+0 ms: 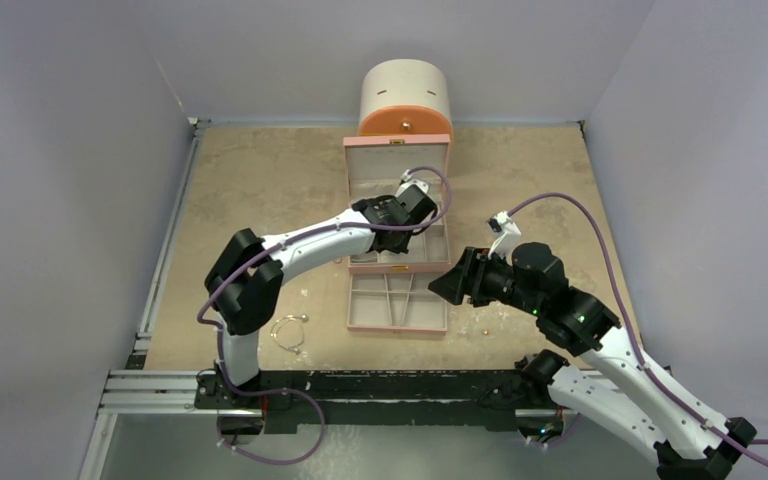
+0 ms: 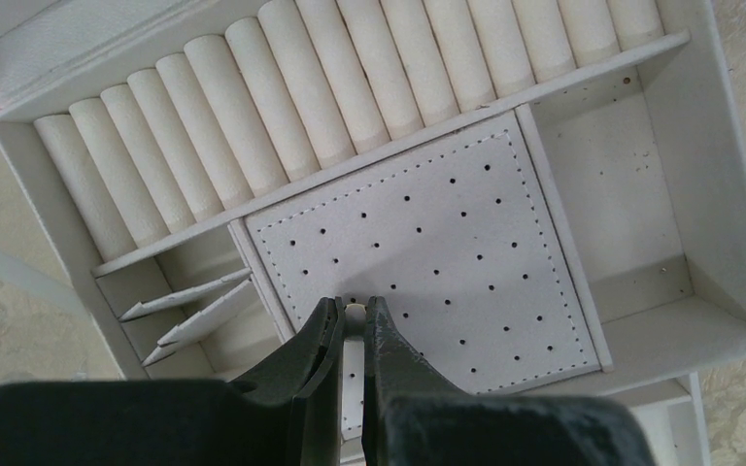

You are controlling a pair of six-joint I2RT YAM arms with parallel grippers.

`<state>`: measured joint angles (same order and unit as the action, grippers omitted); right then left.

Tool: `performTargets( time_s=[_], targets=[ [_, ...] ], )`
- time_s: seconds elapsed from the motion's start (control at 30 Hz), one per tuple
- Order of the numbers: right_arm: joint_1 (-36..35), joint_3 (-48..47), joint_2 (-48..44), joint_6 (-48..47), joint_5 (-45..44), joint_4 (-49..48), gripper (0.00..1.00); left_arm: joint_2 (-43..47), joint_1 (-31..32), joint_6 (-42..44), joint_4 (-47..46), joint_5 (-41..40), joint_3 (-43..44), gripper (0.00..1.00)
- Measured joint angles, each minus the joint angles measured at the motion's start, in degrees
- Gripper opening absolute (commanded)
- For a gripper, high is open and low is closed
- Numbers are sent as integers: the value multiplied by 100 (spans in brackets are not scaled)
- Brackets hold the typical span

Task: Organize the mixed jewelry
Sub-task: Place the jewelry in the jewelry box.

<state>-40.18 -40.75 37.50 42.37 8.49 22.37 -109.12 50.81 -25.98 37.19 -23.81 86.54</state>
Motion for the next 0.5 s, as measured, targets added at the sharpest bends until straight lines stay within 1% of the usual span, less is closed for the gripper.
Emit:
performTargets(
  time_s=[0.3, 0.5],
  targets=[
    [0, 2, 37, 0, 2, -2, 66, 321, -4, -87, -339, 101, -446, 0],
    [0, 2, 125, 4, 9, -44, 66, 378, -4, -103, -426, 111, -533, 0]
  ],
)
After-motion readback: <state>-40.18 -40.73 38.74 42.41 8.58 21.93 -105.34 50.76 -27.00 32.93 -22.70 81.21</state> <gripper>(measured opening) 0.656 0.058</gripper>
